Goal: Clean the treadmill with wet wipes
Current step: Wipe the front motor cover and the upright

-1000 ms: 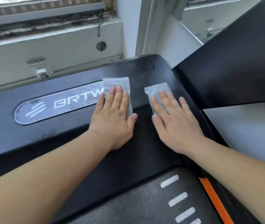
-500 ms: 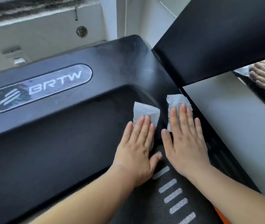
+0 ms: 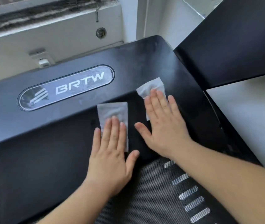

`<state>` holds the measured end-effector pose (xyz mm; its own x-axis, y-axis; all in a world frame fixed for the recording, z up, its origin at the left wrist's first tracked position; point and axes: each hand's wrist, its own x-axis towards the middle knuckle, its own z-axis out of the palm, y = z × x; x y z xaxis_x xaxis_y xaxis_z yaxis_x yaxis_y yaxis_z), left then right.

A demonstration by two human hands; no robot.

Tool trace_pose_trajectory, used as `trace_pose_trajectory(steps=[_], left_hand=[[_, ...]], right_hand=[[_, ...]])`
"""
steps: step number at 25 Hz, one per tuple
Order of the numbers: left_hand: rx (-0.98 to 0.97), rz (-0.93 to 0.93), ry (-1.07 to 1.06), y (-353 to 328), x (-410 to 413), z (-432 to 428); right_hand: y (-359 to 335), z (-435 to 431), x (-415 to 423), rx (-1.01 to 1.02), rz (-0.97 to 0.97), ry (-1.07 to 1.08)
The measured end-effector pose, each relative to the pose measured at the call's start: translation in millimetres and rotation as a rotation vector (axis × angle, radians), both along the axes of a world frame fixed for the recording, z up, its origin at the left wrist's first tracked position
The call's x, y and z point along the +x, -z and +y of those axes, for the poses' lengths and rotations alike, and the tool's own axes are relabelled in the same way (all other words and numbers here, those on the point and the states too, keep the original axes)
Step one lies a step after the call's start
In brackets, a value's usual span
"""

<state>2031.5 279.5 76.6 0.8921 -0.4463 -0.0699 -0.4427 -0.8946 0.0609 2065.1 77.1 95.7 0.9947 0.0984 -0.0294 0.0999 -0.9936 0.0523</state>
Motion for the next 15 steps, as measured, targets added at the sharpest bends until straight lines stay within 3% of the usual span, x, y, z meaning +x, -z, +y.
trace_pose_trajectory(steps=[3, 6, 10, 15], left_hand=[[0.011, -0.017, 0.105, 7.8, -11.7, 8.1], [0.014, 0.000, 0.168, 6.8, -4.0, 9.7], [0.080, -0.043, 0.151, -10.0, 42.7, -23.0], [0.022, -0.036, 0.041, -30.4, 97.9, -101.2]], right_hand=[[15.6, 21.1, -38.9, 0.069, 0.044, -0.126], [12.0, -17.0, -53.5, -0.054, 0.065, -0.316], [-11.6, -73.3, -28.2, -0.293, 0.107, -0.371], [-7.5, -59.9, -37.3, -0.319, 0.071, -0.262]])
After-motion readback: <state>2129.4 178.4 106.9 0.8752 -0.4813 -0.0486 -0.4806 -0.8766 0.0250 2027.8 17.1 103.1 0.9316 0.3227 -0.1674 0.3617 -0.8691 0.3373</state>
